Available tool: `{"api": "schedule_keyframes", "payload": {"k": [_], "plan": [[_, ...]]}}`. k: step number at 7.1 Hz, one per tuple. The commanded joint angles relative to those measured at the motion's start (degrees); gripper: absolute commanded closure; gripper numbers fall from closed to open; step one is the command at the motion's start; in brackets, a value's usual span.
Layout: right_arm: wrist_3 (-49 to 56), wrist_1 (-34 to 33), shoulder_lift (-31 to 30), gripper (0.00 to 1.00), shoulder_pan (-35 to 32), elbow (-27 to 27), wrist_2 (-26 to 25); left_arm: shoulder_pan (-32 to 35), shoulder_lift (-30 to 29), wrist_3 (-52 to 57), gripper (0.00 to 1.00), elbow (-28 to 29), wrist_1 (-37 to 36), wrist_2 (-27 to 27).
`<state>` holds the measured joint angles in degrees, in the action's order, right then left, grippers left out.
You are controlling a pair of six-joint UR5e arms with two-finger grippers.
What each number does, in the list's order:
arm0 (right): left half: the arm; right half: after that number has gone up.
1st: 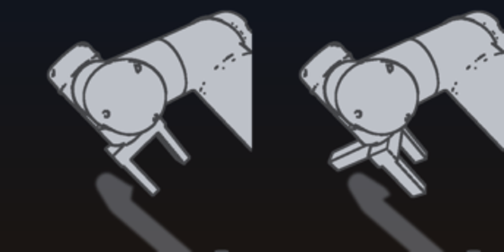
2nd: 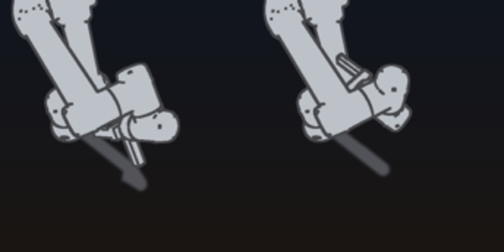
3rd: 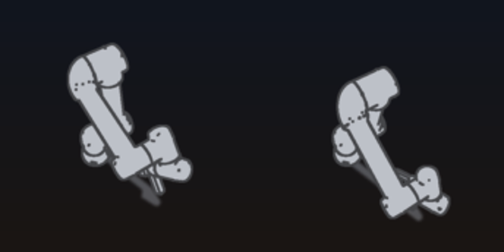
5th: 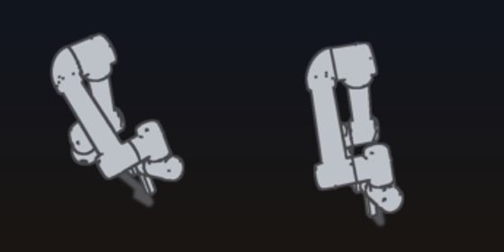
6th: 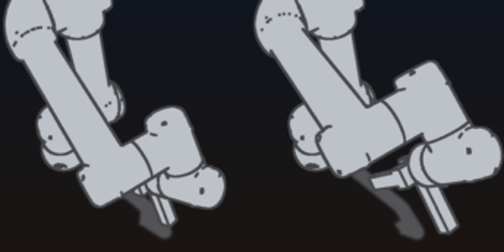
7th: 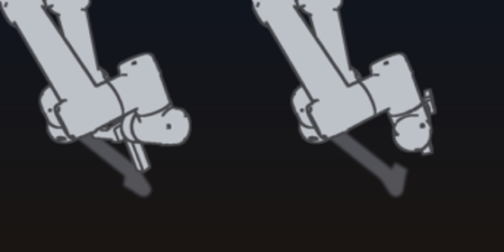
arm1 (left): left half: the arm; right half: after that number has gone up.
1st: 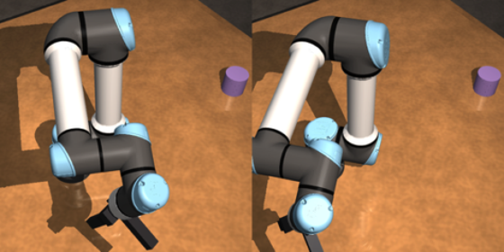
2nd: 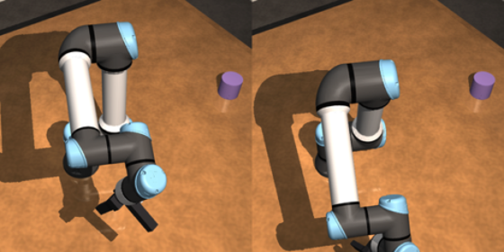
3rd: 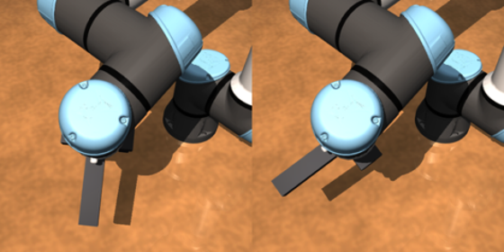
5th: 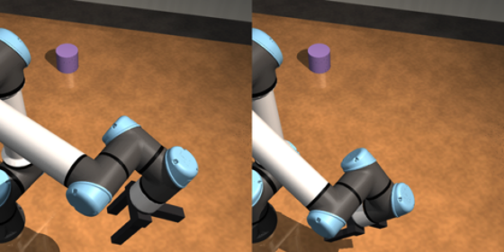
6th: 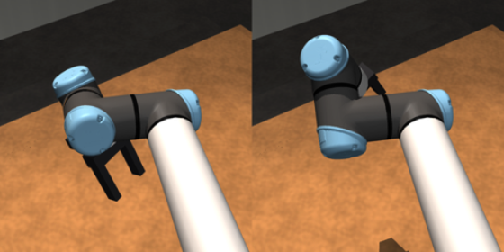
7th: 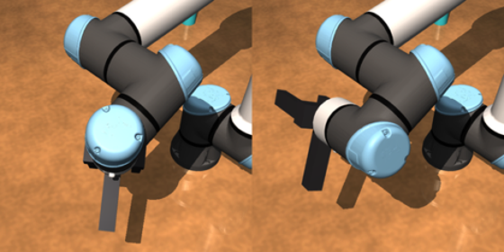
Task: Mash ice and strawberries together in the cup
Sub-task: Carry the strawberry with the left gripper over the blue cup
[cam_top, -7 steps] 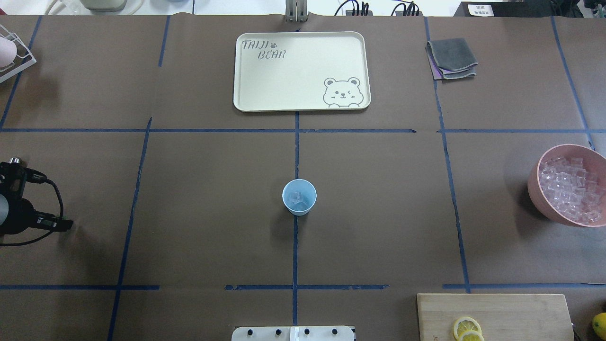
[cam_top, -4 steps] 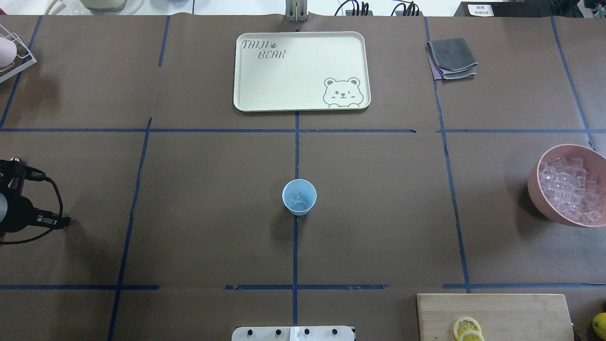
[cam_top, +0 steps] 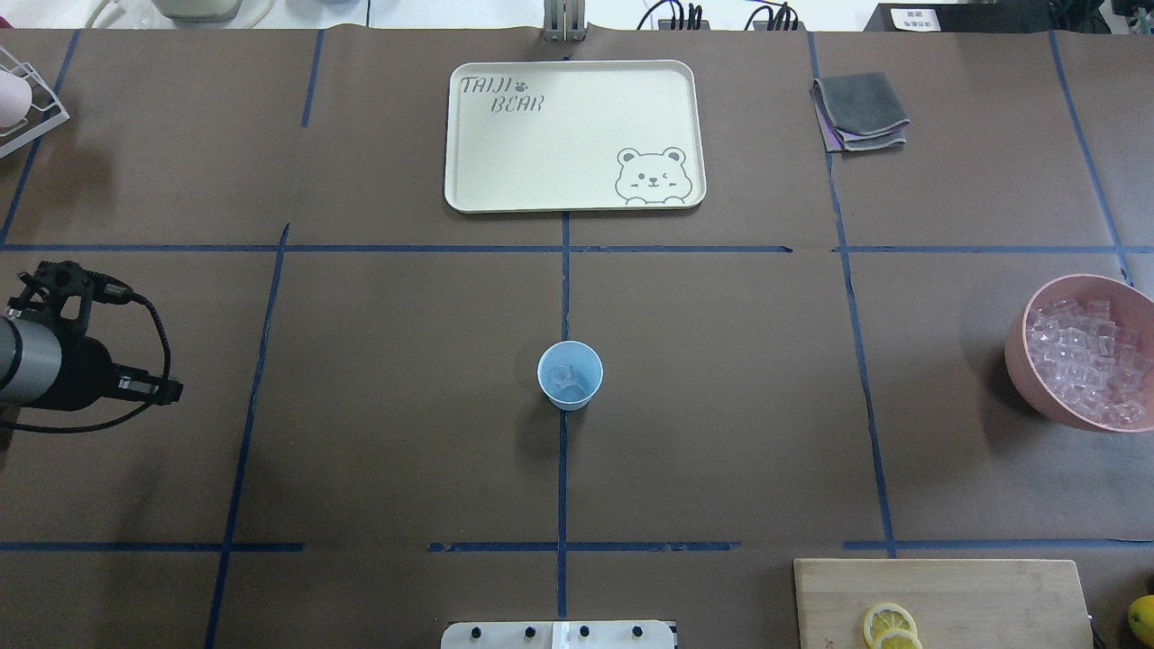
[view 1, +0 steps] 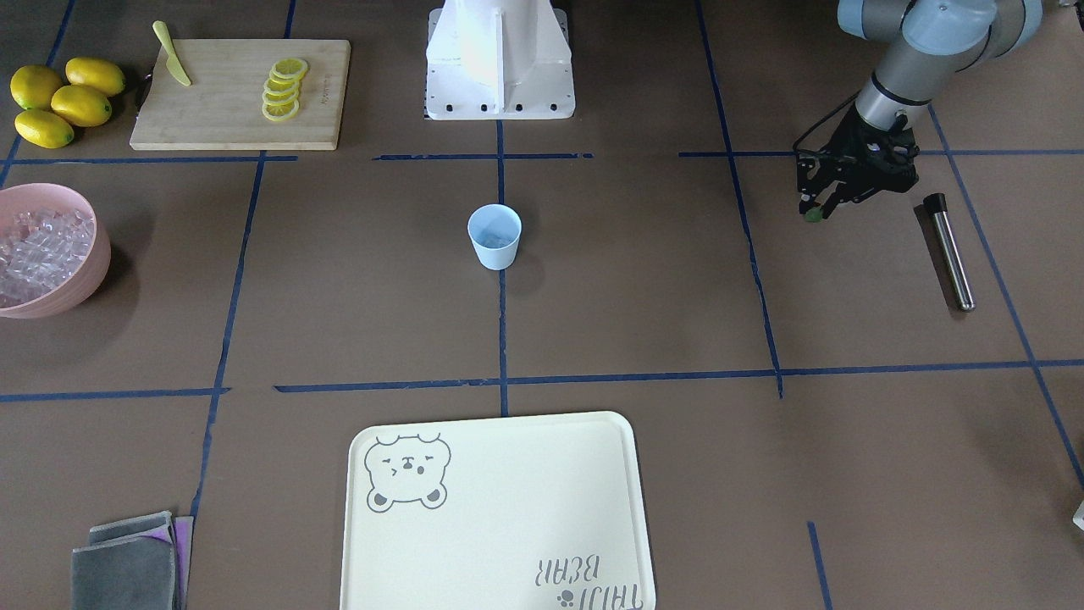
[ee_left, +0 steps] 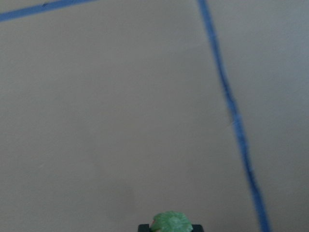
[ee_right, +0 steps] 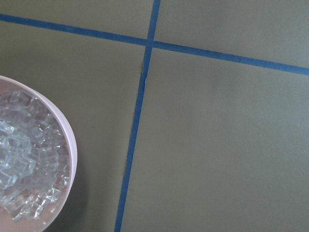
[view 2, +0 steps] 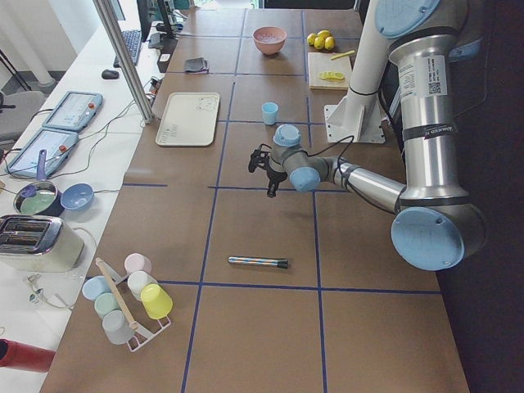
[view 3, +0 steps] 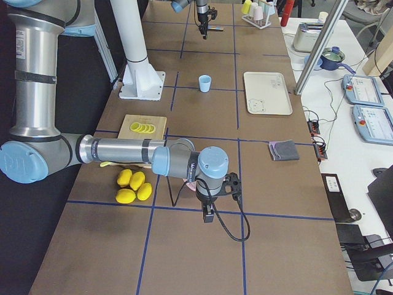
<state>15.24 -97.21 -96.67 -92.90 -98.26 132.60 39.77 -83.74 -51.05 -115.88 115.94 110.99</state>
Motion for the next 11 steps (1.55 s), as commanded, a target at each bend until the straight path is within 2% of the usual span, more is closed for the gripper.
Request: {"api": "schedule_keyframes", "payload": {"k": [1,3,4,5,6,7,9,10,11], "plan": [[0.06,0.00,-0.19,0.00,0.00,-0.09,0.03,-1.27,-16.98,-7.19,0.95,-3.03,-20.76,-0.07],[-0.03,0.00,-0.19,0.00,0.09,-0.18,0.03,-8.18,-34.91,-17.54,0.95,-2.51,-38.78,-0.42],[0.06,0.09,-0.19,0.00,0.00,-0.18,0.03,-8.48,-40.04,-20.81,0.95,-1.81,-40.78,-0.34],[0.06,0.00,-0.19,0.00,0.00,-0.01,-0.06,-8.92,-44.97,-23.80,0.95,1.94,-40.71,-0.42],[0.06,0.09,-0.19,0.00,0.00,0.08,-0.06,-9.44,-50.67,-26.44,0.94,7.55,-40.71,-2.95],[0.06,0.09,-0.19,0.00,0.00,0.08,0.03,-11.97,-54.21,-28.82,0.94,11.61,-40.45,-5.93],[0.06,0.09,-0.19,0.00,0.00,0.08,-0.06,-14.01,-59.14,-31.55,0.92,17.15,-40.09,-7.10],[0.06,0.09,-0.19,0.00,0.00,0.08,-0.06,-14.54,-59.43,-31.65,0.91,17.71,-39.83,-8.06],[0.06,0.09,-0.36,0.00,0.00,0.08,-0.06,-14.72,-59.43,-31.48,0.86,17.80,-39.39,-8.25]]}}
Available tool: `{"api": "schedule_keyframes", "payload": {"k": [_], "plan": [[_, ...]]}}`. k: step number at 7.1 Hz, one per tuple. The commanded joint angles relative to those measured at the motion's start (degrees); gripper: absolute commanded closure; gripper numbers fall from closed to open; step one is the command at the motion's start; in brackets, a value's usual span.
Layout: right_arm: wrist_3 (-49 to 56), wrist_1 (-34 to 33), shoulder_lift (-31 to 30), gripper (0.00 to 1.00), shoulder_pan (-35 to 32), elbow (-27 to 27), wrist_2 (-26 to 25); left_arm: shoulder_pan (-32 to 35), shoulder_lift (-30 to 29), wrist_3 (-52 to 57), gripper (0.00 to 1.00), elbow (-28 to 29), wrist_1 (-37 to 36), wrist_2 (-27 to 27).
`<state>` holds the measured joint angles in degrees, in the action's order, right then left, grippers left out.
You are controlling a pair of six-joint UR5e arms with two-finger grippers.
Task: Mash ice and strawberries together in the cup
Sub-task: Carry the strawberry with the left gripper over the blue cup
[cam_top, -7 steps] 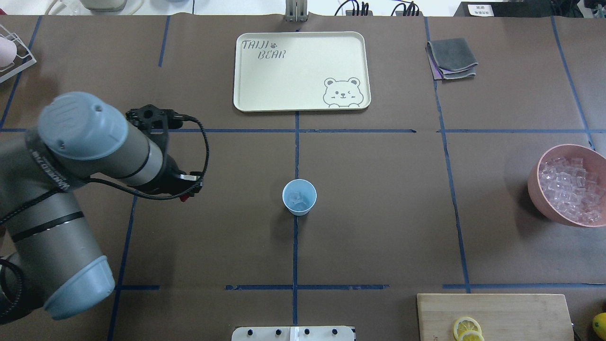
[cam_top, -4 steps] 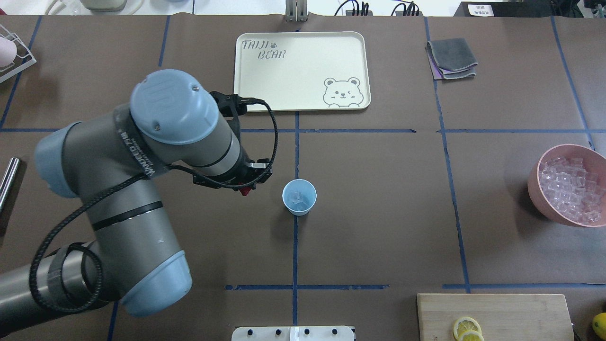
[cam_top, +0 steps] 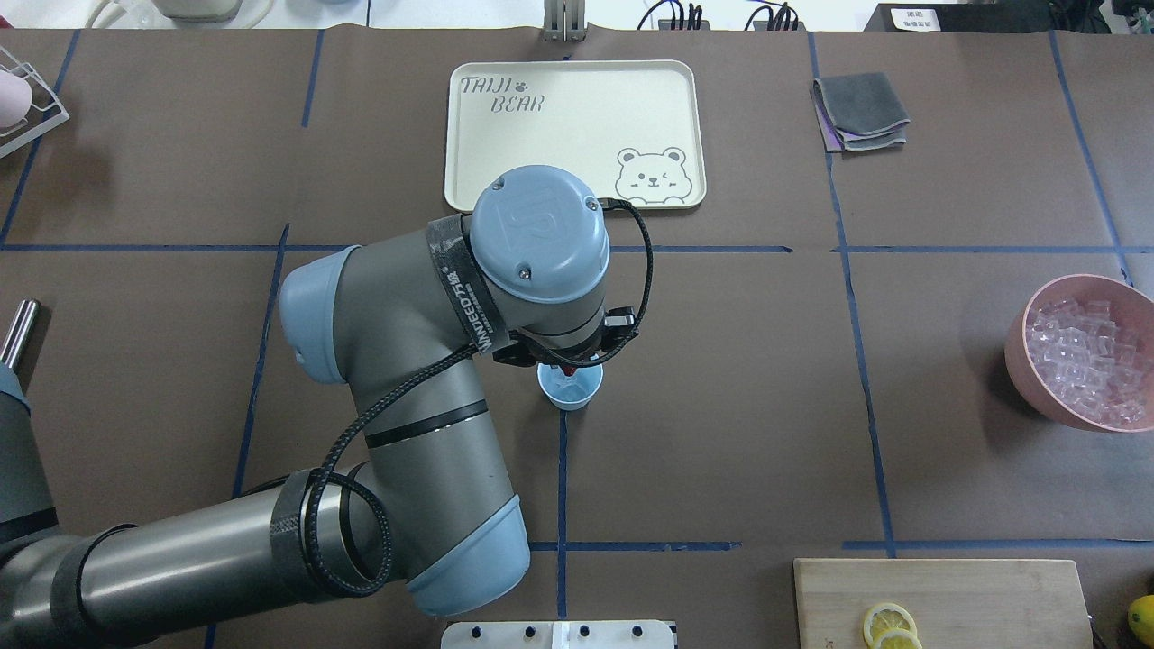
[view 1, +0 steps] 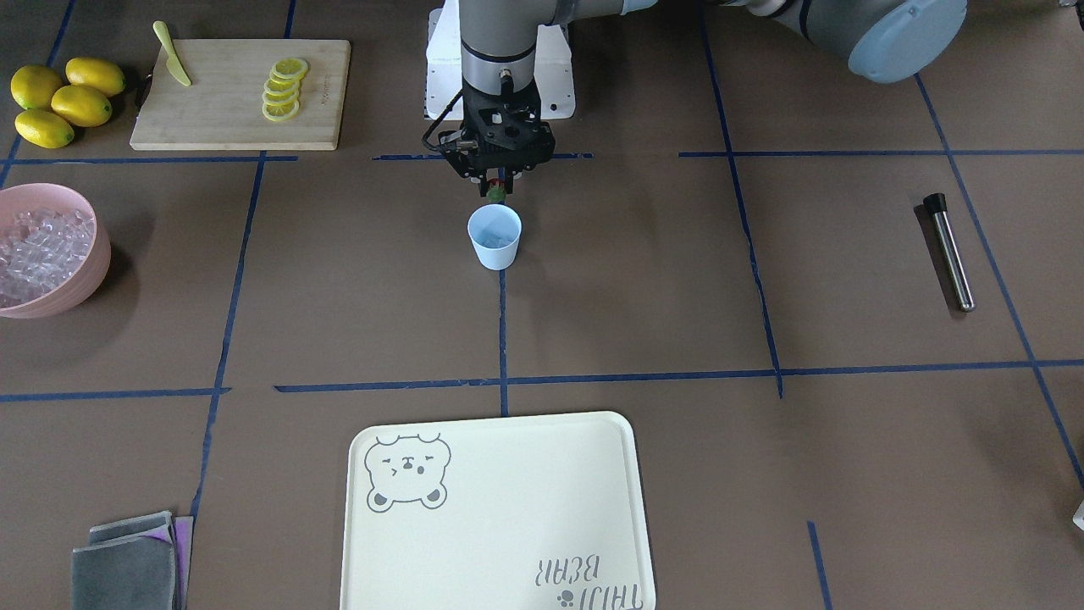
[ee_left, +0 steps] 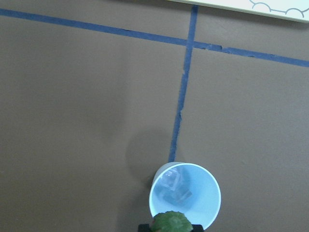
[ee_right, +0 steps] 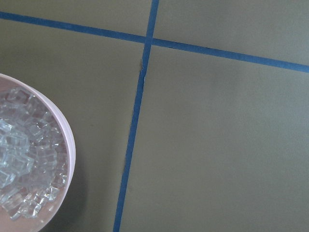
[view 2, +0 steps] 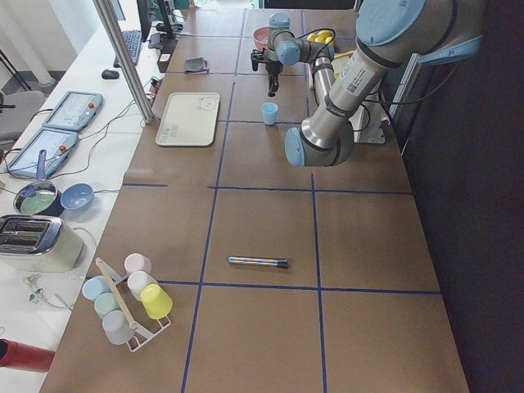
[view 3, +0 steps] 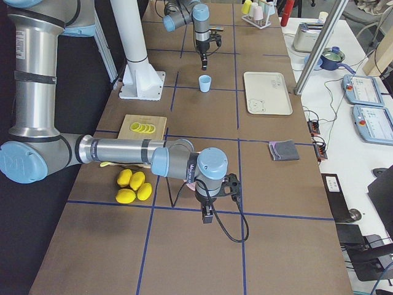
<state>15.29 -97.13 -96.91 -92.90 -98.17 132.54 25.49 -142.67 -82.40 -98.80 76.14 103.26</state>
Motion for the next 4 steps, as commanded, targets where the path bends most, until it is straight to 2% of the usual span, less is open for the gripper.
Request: {"api": "schedule_keyframes", "payload": {"k": [1,2,3,4], "plan": [[0.00,0.01,-0.12,0.00,0.00,0.00,0.00,-0.44,-0.59,0.04,0.59,0.54,0.33,-0.43],[0.00,0.01,-0.12,0.00,0.00,0.00,0.00,-0.44,-0.42,0.05,0.15,0.37,0.33,-0.42],[0.00,0.01,-0.12,0.00,0.00,0.00,0.00,-0.44,-0.25,0.31,0.01,0.28,0.33,-0.42],[0.00,0.01,-0.12,0.00,0.00,0.00,0.00,-0.44,-0.24,0.31,0.01,0.02,0.33,-0.34]]}}
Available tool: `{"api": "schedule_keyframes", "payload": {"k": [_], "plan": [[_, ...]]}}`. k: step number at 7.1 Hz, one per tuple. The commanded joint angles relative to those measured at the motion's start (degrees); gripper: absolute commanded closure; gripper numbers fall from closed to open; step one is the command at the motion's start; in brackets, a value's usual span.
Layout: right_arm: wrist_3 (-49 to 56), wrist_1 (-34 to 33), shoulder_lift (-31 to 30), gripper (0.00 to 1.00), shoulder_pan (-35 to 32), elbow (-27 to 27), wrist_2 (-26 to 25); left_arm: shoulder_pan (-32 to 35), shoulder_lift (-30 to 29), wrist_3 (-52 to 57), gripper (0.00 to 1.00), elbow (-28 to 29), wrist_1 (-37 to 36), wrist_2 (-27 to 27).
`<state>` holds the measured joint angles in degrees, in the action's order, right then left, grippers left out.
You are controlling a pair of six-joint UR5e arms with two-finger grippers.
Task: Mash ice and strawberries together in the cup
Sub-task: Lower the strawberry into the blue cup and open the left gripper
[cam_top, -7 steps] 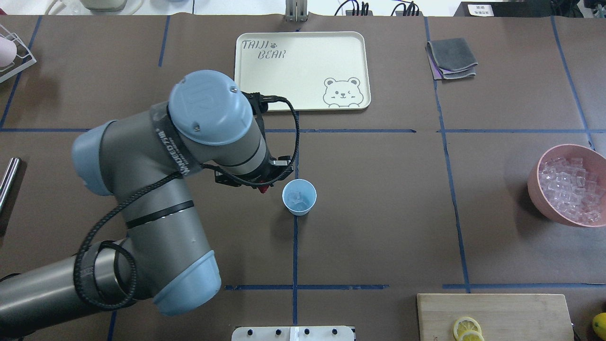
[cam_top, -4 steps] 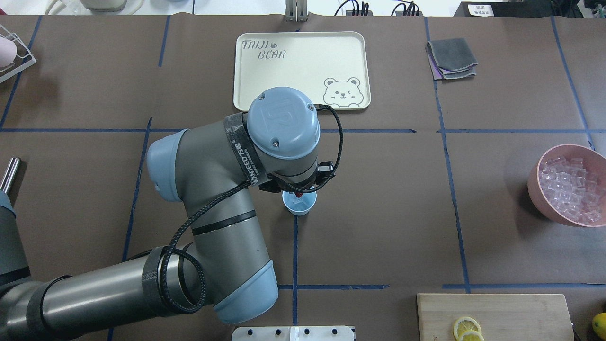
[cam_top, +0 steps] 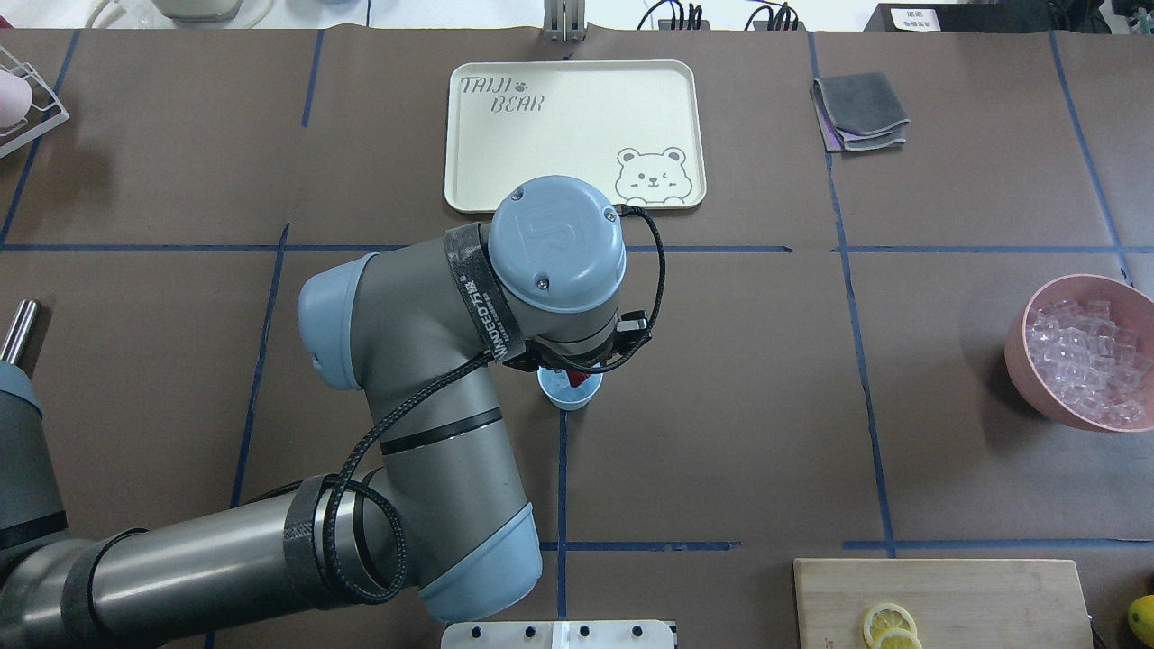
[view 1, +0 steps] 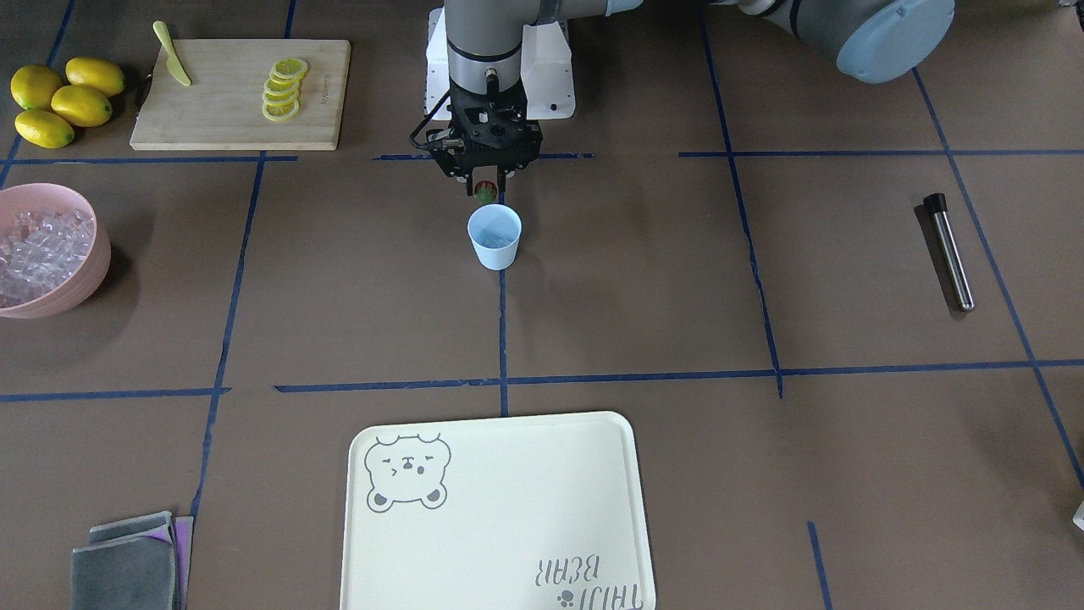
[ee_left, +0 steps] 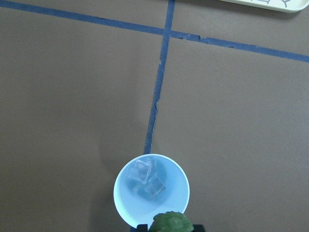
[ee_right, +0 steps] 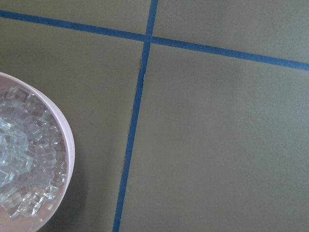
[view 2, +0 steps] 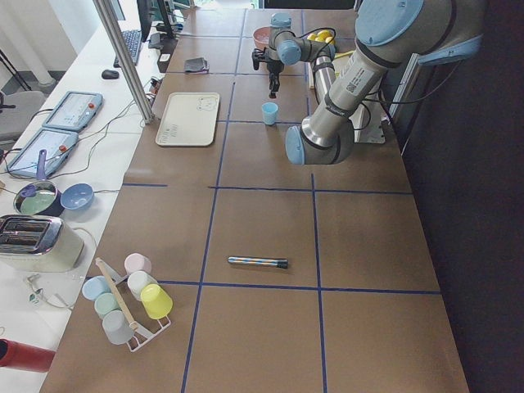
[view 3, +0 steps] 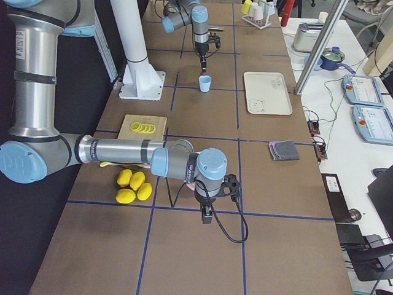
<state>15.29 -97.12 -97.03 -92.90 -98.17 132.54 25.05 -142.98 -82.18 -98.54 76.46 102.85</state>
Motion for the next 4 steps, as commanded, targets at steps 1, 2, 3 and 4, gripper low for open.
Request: {"api": "schedule_keyframes", "payload": {"k": [1,2,3,4], "plan": [[0.00,0.00,0.00,0.00,0.00,0.00,0.00,0.00,0.07,0.18,0.01,-0.51,0.00,0.15],[0.00,-0.09,0.00,0.00,0.00,0.00,0.00,0.17,0.41,0.79,0.01,-0.68,-0.08,0.24],[0.00,0.00,0.00,0.00,0.00,0.00,0.00,0.52,3.46,5.41,0.01,-3.30,-0.52,0.33],[0.00,0.00,0.00,0.00,0.00,0.00,0.00,2.78,11.41,12.07,0.01,-10.46,-0.52,0.59]]}}
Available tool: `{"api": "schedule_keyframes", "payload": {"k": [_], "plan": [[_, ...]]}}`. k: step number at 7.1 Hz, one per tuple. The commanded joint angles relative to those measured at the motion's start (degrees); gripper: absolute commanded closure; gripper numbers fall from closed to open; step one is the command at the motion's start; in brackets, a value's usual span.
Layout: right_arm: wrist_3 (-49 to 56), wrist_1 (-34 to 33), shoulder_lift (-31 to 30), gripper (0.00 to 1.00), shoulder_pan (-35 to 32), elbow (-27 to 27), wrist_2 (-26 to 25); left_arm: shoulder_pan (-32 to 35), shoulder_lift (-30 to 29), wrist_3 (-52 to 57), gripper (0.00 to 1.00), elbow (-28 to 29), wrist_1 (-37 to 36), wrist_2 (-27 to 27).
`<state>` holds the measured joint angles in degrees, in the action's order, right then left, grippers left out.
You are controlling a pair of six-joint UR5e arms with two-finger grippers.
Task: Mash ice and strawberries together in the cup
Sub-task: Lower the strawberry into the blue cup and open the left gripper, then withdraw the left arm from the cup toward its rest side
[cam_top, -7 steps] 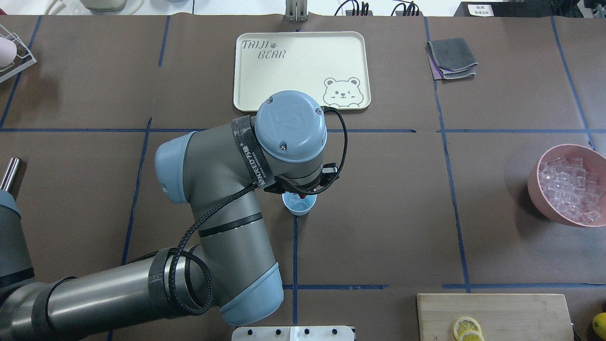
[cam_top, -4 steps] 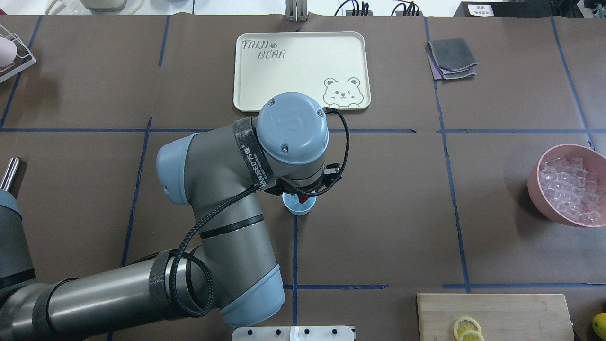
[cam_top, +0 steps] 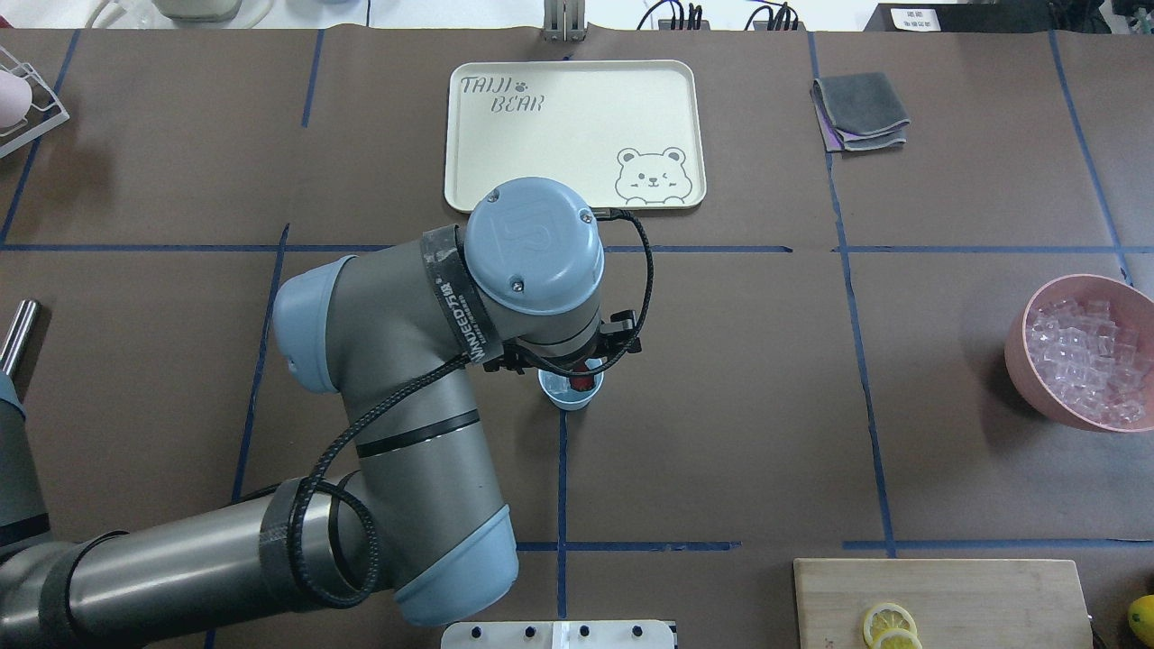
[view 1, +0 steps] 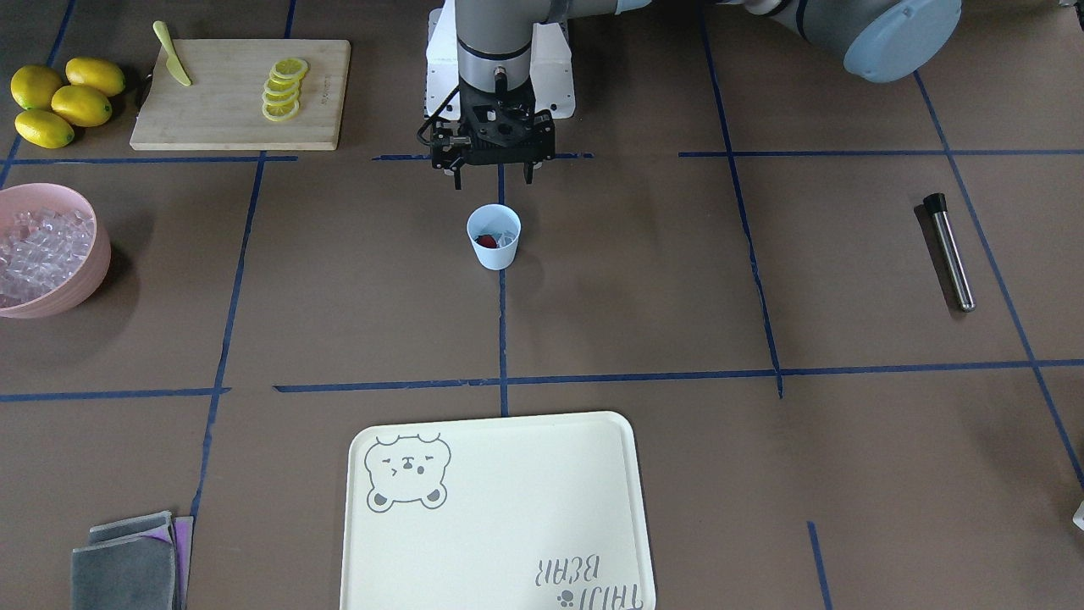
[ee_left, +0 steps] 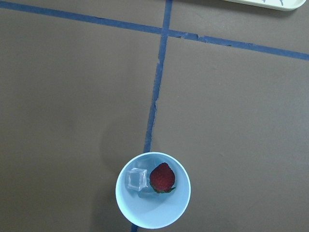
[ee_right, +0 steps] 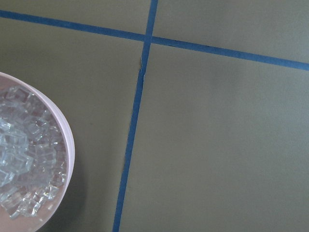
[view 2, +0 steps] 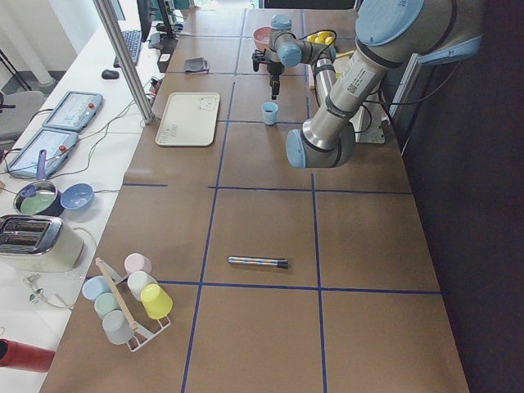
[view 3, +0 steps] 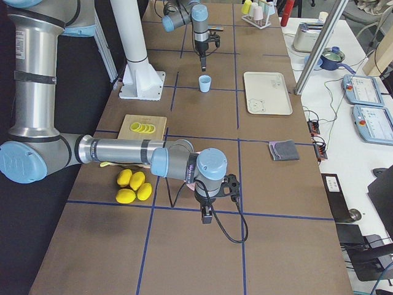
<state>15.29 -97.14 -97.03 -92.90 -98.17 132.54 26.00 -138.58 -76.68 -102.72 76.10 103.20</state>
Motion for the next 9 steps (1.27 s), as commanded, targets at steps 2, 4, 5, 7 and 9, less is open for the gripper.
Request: {"api": "schedule_keyframes", "payload": {"k": [2,4,5,7,9], "plan": [[0.00,0.03,0.09,0.00,0.00,0.00,0.00,13.65,22.66,25.33,0.01,-18.17,-1.12,10.71],[0.09,0.03,0.09,0.00,0.00,0.08,0.00,29.12,36.74,47.79,0.01,-19.28,-0.42,19.10],[0.00,0.03,0.09,0.00,0.00,0.00,0.00,37.72,40.63,61.07,0.01,-15.35,-0.34,23.06],[0.09,0.03,0.09,0.00,0.00,-0.09,0.00,50.41,41.99,83.60,0.00,-1.32,0.37,27.57],[0.00,0.03,0.09,0.00,0.00,-0.35,0.00,52.31,45.21,79.27,0.00,1.21,5.17,29.59]]}}
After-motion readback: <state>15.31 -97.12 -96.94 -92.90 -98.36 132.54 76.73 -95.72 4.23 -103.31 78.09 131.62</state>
